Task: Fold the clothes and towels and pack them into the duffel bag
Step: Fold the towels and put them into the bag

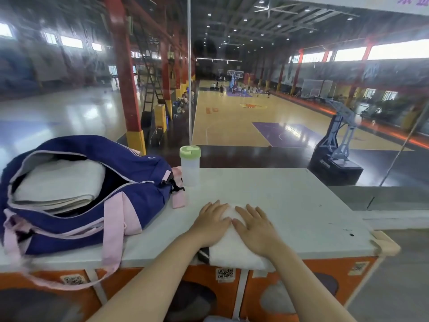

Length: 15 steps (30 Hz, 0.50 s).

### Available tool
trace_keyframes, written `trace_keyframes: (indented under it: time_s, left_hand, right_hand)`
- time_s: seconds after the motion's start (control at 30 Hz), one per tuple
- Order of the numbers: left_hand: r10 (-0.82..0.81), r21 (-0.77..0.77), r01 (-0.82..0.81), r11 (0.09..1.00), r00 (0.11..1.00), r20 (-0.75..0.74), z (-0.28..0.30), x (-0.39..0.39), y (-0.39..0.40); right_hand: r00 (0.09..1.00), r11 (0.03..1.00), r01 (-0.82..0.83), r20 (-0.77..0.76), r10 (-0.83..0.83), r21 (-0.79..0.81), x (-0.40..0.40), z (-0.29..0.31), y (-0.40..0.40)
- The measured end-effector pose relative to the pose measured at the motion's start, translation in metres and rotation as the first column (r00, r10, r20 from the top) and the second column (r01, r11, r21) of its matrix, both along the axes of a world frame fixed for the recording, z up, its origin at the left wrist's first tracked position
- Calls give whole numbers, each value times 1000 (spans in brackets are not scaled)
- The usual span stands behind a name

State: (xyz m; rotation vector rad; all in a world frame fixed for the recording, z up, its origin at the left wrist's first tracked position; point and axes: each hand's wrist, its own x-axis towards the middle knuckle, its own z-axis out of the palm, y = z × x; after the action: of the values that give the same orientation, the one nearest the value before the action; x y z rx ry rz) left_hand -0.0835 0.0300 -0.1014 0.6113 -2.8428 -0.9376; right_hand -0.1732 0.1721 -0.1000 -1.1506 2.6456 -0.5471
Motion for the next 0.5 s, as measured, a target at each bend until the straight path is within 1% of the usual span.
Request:
trace_keyframes:
  time_s: [0.03,0.07,0.1,0.13,0.2,0.3,0.37,0.43,0.47,0.5]
  left_hand:
    - [54,100,-48,994,997,-60,0,2,0]
    - [146,211,-119,970,982,-119,1,7,0]
    - [248,323,-187,928,956,-157,2,12,0]
    - [330,424,-236,875,930,-164,4,18,0]
    - [428,572,-294,766,897,-111,10,27,2]
    - [482,685,-338,646,876,-22,17,34,6]
    - [504,805,-325,496,863,38,22,37,5]
    - [463,906,-278,320,880,107,30,45,2]
    - [431,934,-250,257,894,121,35,50,0]
    - [403,948,-231,221,906,127,37,54,-2]
  right_hand:
    - [1000,999,5,10,-5,-33,0,-2,1]
    - [999,998,25,22,-23,-66,0,-3,2]
    - [998,994,60,32,-57,-95,1,-4,3]
    - [994,988,102,38,-98,-118,2,-5,4]
    - [985,976,171,39,-167,-135,5,-6,5]
    - [980,965,196,63,-188,-176,13,-8,3]
    - [981,954,185,95,-167,-235,21,-8,2]
    - [983,944,168,122,-138,-285,32,-7,0]
    - [985,940,154,124,-121,-303,38,-8,-1]
    - [988,937,137,115,-105,-320,43,-8,-3]
